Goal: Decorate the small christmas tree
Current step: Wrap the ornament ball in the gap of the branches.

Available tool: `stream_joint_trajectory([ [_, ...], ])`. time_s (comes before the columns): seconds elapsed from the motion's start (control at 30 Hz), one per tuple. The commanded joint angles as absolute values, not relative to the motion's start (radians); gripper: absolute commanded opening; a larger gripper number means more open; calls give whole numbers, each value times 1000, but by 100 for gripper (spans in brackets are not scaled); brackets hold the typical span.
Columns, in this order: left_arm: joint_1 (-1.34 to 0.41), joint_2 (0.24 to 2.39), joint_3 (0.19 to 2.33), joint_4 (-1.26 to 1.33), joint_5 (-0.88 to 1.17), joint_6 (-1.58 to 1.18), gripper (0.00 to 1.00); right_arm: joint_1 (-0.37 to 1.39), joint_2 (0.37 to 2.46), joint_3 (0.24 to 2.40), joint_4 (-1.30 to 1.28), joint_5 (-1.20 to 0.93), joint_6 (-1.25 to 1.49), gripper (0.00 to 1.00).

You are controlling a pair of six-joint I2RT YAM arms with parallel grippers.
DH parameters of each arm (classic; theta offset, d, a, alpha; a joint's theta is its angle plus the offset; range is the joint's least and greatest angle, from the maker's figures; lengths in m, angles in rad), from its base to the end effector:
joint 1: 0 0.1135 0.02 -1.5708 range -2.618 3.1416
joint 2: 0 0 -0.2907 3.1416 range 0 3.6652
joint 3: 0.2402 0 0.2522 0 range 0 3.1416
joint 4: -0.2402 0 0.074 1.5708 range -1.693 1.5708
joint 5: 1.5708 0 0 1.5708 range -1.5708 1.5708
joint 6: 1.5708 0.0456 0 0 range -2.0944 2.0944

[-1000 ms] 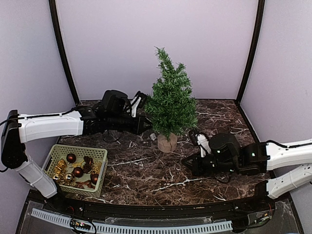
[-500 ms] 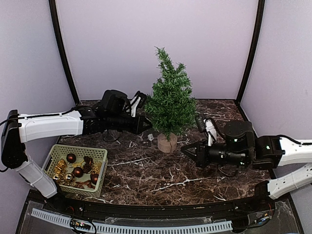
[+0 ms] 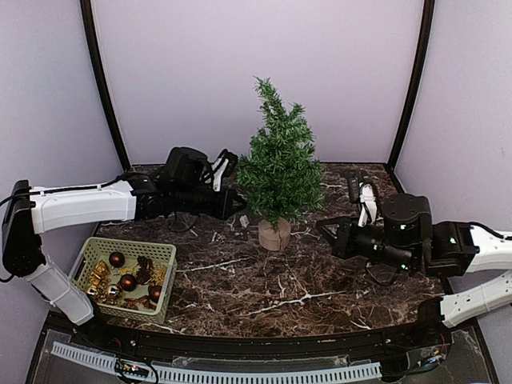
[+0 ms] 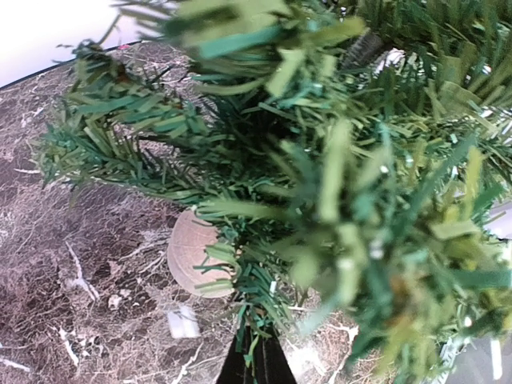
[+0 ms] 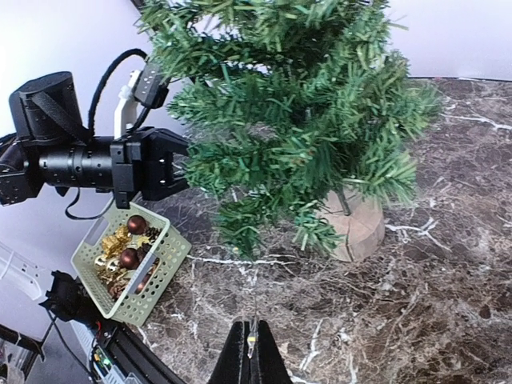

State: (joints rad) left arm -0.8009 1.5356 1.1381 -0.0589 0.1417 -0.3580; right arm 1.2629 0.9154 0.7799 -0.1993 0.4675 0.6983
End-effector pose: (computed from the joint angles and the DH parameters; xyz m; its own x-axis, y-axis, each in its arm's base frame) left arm 0.2500 -0.2671 0.3120 -0.5673 0.0868 -0.8189 0.6409 0.6710 -0.3728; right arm 0.0808 0.1863 0.3326 -0.5403 0.1949 -0.8186 -0.4888 0.7192 0.4938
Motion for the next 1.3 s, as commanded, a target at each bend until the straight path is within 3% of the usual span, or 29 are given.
stream_joint_trajectory([
  [0.0,-780,1512,1130,-65,119,-341,0,1255,897,716,-250,559,792,0],
  [0.53,-716,1514,1141,-78,171,-290,0,1195,1002,538,-114,513,877,0],
  [0.97,-693,1532,1153,-64,203,-259,0,1110,1026,731,-187,528,634,0],
  [1.27,-692,1529,1153,-53,222,-247,0,1140,991,777,-190,357,549,0],
])
